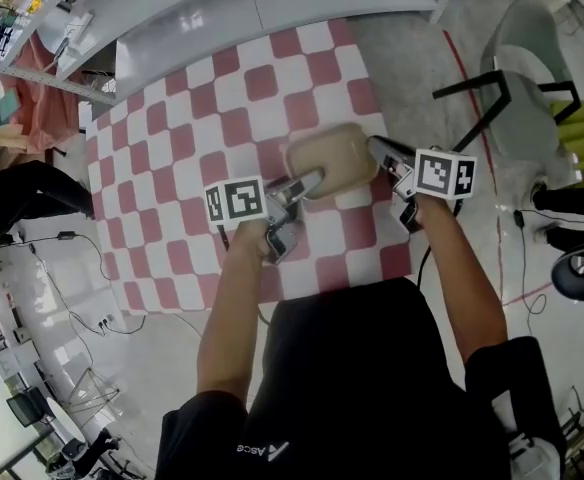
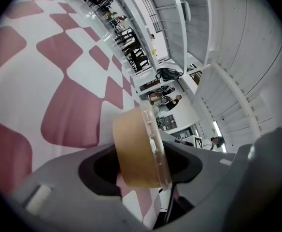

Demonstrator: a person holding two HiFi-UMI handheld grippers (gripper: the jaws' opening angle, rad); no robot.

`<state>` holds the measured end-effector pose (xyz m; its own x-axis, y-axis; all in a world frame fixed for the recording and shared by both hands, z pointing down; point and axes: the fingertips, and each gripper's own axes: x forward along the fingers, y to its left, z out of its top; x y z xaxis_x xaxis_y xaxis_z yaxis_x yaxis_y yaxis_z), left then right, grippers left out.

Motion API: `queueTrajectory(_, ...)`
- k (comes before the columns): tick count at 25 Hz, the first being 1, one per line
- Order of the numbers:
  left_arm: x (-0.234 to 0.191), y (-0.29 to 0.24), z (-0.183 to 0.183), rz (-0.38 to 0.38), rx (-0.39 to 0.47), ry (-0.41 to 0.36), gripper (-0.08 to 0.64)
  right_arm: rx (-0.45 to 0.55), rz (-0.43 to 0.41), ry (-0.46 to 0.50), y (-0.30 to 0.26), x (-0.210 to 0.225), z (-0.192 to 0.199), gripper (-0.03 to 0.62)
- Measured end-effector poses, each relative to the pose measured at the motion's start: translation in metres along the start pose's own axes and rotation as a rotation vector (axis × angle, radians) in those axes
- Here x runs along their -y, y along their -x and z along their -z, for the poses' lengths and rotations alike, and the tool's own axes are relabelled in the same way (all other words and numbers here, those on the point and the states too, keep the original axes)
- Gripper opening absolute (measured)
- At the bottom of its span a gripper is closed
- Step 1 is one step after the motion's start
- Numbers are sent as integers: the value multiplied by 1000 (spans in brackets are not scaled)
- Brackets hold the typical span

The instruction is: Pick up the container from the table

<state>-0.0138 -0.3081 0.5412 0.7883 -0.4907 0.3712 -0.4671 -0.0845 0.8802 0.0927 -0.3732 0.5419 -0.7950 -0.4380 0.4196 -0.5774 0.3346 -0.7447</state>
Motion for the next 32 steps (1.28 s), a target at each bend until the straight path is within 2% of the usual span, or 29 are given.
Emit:
queueTrajectory(5,7,5,-9,35,39,9,230,8,5,60,4,-6,-1,55)
queueTrajectory(8,15,9,-12,59,57,-3,222,24,4,159,11,-16,-7,60)
queueTrajectory(12,23,20,-14,71,83,-7,221,48,7,299,23,-34,-17,100)
queueTrajectory(15,30,33,-17,91,111,-1,221,110,2,432,38,-56,-28,100)
queueTrajectory(18,46,45,-18,168,154,82,219,182,-31,606,53,-92,-34,87)
queueTrajectory(22,60,57,-15,220,170,117,219,254,-59,790,72,-139,-30,51)
queueTrajectory(27,70,66,-7,239,158,136,219,345,-109,865,94,-187,-18,3)
queueTrajectory(32,76,66,-2,258,132,132,219,410,-163,899,109,-217,-10,3)
